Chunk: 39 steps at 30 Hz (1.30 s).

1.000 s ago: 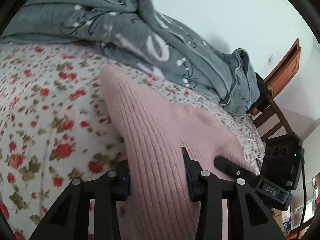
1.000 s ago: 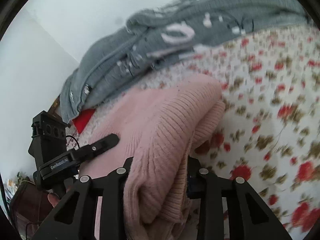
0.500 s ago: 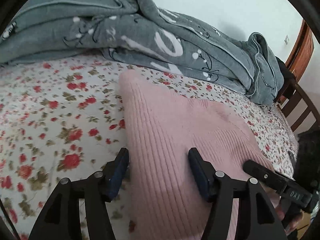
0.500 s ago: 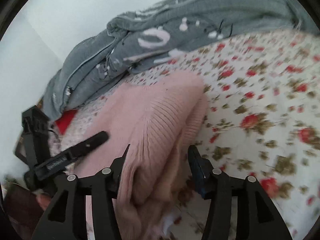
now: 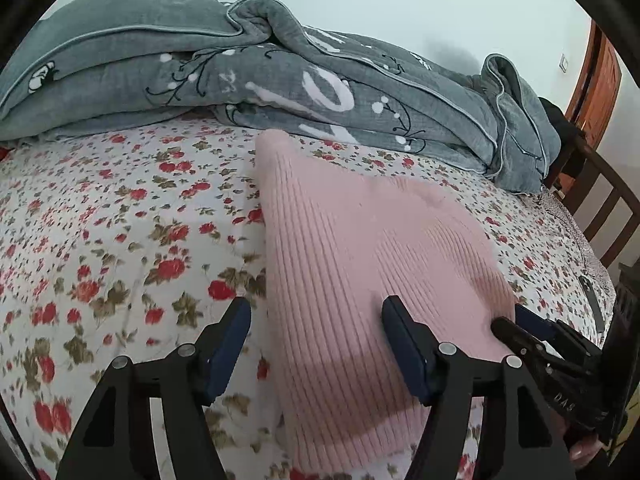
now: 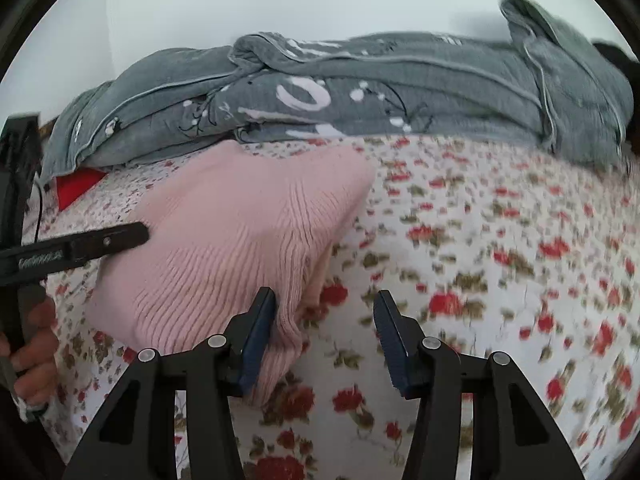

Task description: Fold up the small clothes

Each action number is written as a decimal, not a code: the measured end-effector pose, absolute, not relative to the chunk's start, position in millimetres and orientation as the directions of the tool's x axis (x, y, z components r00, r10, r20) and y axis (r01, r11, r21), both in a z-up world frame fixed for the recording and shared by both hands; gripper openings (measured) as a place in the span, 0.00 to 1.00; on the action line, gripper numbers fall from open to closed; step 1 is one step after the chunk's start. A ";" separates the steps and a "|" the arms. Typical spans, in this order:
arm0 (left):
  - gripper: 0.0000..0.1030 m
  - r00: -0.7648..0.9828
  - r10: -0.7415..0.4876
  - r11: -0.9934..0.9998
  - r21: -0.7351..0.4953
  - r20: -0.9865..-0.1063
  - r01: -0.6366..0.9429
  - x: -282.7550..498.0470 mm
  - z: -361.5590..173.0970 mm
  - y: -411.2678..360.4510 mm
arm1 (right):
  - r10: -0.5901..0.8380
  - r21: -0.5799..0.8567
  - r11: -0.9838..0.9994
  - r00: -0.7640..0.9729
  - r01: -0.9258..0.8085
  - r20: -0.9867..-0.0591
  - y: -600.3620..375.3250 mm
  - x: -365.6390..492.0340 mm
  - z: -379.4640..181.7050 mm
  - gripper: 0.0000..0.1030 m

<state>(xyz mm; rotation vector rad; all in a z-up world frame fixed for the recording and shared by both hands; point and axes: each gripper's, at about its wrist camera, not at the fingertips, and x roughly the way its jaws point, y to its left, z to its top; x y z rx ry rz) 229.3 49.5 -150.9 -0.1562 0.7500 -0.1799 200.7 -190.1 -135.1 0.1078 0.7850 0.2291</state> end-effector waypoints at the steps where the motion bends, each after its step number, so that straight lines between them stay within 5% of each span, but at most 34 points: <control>1: 0.65 0.718 -0.213 0.974 -0.202 -0.662 0.102 226.3 -150.1 49.6 | 0.244 0.186 0.970 0.685 -0.159 -0.687 -190.4 198.6 -133.8 0.48; 12: 0.66 0.699 -0.233 0.966 -0.245 -0.676 0.085 185.3 -159.9 48.4 | 0.243 0.215 0.968 0.694 -0.130 -0.678 -189.7 169.7 -113.0 0.47; 23: 0.66 0.733 -0.108 0.993 -0.032 -0.672 0.117 158.0 -174.4 32.2 | 0.375 0.275 0.927 0.679 -0.256 -0.631 -173.5 154.1 -106.0 0.47; 24: 0.65 0.738 -0.094 0.994 -0.023 -0.668 0.106 159.3 -175.8 30.7 | 0.367 0.265 0.930 0.668 -0.253 -0.648 -171.3 155.0 -112.9 0.47; 27: 0.28 0.756 -0.121 0.992 -0.061 -0.643 0.106 161.3 -171.7 32.3 | 0.332 0.224 0.943 0.655 -0.245 -0.679 -168.0 154.0 -127.2 0.47; 28: 0.25 0.760 -0.140 0.990 -0.090 -0.635 0.108 160.7 -168.8 35.5 | 0.325 0.215 0.946 0.656 -0.244 -0.681 -168.6 153.0 -128.7 0.47; 39: 0.22 0.739 -0.183 0.983 -0.143 -0.648 0.118 148.1 -180.1 54.9 | 0.389 0.270 0.921 0.713 -0.282 -0.583 -182.1 145.8 -98.3 0.47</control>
